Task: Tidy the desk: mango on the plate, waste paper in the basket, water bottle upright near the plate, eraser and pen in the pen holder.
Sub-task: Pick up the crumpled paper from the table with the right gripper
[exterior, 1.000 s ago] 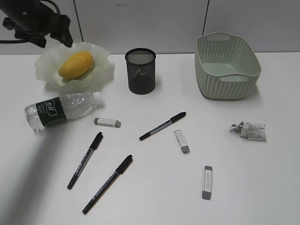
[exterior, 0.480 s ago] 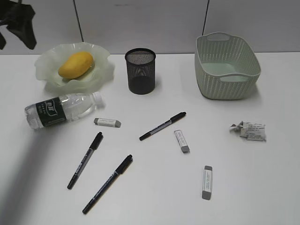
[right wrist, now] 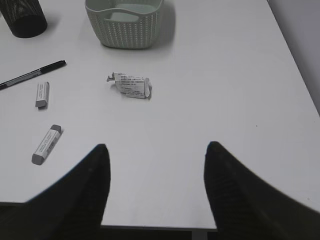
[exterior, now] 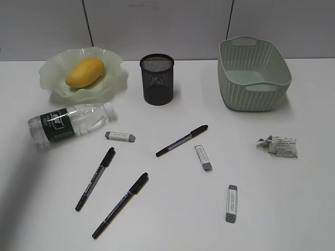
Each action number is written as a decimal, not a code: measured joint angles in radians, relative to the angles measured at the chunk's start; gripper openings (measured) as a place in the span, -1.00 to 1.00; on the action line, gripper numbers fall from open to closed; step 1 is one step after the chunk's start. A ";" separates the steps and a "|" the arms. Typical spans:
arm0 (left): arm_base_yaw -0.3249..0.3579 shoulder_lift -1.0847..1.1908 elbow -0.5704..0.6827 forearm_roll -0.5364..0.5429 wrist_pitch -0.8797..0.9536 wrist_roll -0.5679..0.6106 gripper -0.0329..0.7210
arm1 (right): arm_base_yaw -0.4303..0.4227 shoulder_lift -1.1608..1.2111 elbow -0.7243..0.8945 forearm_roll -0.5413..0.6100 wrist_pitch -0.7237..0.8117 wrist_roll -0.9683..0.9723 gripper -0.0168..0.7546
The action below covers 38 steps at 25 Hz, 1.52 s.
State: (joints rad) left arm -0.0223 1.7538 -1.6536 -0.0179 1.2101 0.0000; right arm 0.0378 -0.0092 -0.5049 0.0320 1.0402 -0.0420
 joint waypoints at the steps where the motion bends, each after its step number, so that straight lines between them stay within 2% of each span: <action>1: 0.000 -0.059 0.062 0.007 0.000 0.000 0.59 | 0.000 0.000 0.000 0.000 0.000 0.000 0.28; 9: -0.009 -0.673 0.591 0.005 0.010 0.000 0.59 | 0.000 0.000 0.000 0.000 0.000 0.000 0.28; 17: -0.009 -1.234 0.903 -0.050 0.015 0.000 0.57 | 0.000 0.000 0.000 0.000 0.000 0.000 0.28; 20: -0.009 -1.403 0.985 -0.058 0.014 0.000 0.57 | 0.000 0.000 0.000 0.000 0.000 0.000 0.28; 24: -0.009 -1.594 1.071 -0.005 -0.006 0.034 0.54 | 0.000 0.000 0.000 0.000 0.000 0.000 0.28; 28: -0.009 -1.718 1.090 0.025 -0.057 0.045 0.53 | 0.000 0.000 0.000 0.000 0.000 0.000 0.28; 38: -0.009 -1.761 1.131 0.027 -0.136 0.046 0.53 | 0.000 0.000 0.000 0.000 0.000 0.000 0.28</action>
State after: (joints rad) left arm -0.0318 -0.0070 -0.5225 0.0090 1.0743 0.0461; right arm 0.0378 -0.0092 -0.5049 0.0317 1.0402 -0.0420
